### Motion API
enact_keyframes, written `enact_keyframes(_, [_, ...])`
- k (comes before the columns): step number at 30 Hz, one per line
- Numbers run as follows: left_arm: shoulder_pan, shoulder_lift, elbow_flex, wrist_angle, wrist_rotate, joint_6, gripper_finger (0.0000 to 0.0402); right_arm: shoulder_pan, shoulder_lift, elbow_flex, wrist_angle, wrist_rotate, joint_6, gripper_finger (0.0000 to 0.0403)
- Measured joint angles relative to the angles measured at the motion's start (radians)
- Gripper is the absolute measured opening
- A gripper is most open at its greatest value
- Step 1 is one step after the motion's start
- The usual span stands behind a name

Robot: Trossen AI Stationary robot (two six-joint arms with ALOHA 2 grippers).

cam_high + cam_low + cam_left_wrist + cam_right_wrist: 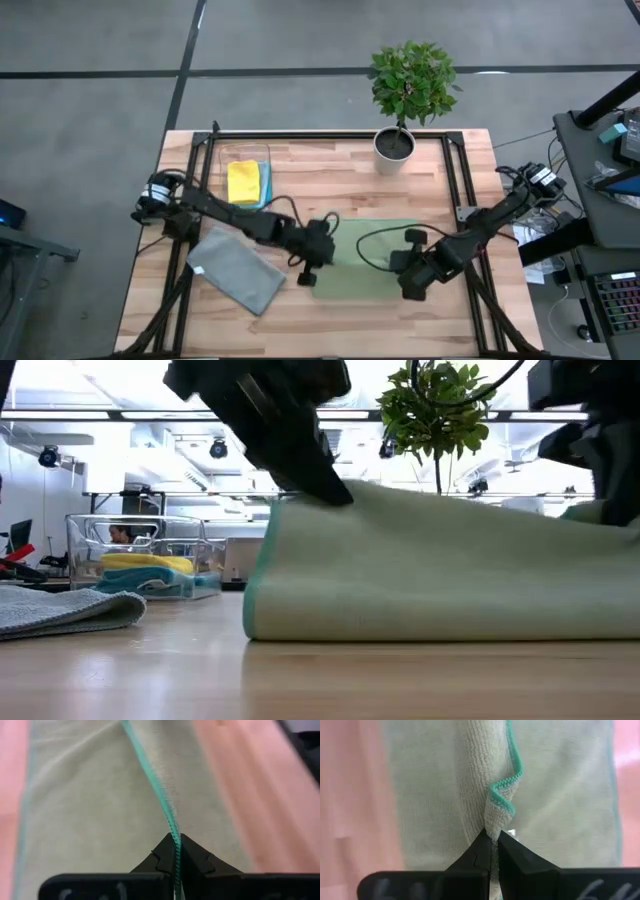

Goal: Fold microfiber towels
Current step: Fold the light green microfiber towel

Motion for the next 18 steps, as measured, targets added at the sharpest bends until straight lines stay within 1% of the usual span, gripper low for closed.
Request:
enact_keyframes(7, [0.107, 0.001, -0.009, -0.026, -0.002, 0.043, 0.0000, -0.083, 0.000, -0.013, -0.016, 0.031, -0.006, 0.0009])
enact_keyframes(11, [0.134, 0.001, -0.009, -0.026, -0.002, 0.079, 0.0000, -0.125, 0.000, -0.014, -0.032, 0.055, 0.008, 0.0009])
enact_keyframes(18, [0.156, 0.001, -0.030, -0.025, -0.002, 0.079, 0.0000, -0.162, 0.000, -0.018, -0.035, 0.059, 0.013, 0.0009])
